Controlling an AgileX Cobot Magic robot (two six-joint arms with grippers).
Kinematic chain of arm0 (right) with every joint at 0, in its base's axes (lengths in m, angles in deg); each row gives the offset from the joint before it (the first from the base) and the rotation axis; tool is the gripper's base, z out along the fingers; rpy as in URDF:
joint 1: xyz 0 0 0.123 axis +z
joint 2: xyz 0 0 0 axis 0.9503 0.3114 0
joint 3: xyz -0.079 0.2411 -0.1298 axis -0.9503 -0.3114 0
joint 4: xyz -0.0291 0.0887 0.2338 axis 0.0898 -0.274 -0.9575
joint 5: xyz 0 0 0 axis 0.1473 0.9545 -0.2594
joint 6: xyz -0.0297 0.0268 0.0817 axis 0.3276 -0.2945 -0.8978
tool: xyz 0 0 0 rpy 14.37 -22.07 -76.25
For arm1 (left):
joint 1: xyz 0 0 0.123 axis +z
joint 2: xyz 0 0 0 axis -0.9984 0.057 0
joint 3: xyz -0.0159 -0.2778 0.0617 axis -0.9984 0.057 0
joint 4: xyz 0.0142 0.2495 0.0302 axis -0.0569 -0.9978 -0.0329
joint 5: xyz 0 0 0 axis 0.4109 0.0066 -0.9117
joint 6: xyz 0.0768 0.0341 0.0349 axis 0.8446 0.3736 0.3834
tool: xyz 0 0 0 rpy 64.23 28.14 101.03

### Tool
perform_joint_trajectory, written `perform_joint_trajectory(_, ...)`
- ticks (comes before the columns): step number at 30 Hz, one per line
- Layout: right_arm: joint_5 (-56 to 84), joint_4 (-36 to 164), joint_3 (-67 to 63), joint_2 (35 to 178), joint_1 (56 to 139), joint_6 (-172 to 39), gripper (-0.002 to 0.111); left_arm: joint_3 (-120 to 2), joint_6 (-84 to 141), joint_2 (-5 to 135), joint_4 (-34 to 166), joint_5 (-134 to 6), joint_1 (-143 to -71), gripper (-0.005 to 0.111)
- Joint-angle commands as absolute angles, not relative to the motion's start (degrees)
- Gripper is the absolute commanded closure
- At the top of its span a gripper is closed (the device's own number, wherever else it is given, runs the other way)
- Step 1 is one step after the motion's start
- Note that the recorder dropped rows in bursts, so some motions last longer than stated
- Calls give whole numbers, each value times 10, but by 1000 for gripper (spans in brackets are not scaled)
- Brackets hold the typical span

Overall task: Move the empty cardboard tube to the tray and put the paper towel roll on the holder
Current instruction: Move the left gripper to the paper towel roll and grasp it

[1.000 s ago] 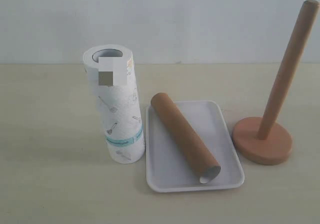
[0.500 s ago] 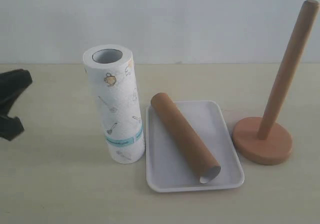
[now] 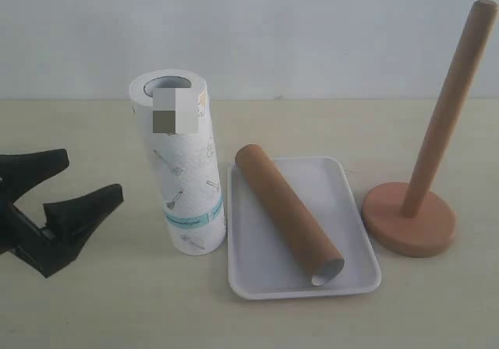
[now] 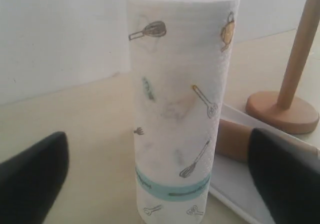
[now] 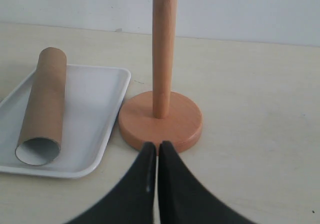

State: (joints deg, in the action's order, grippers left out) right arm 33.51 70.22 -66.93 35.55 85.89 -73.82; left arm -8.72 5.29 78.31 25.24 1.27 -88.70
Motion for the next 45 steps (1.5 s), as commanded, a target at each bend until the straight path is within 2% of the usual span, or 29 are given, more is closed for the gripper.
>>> perform_joint_trajectory(1,333,706,-669,354,856,-738,107,-90,61,819,239,57,-886,3)
perform_joint_trajectory(21,333,706,-669,354,856,-739,107,-210,57,993,153,57,-888,3)
perform_joint_trajectory(35,333,706,-669,354,856,-739,107,-296,57,1002,230,57,-973,3)
perform_joint_trajectory(42,333,706,-669,354,856,-739,107,-343,57,1038,229,57,-994,3)
perform_joint_trajectory(45,333,706,-669,354,856,-739,107,-348,57,1046,237,57,-994,8)
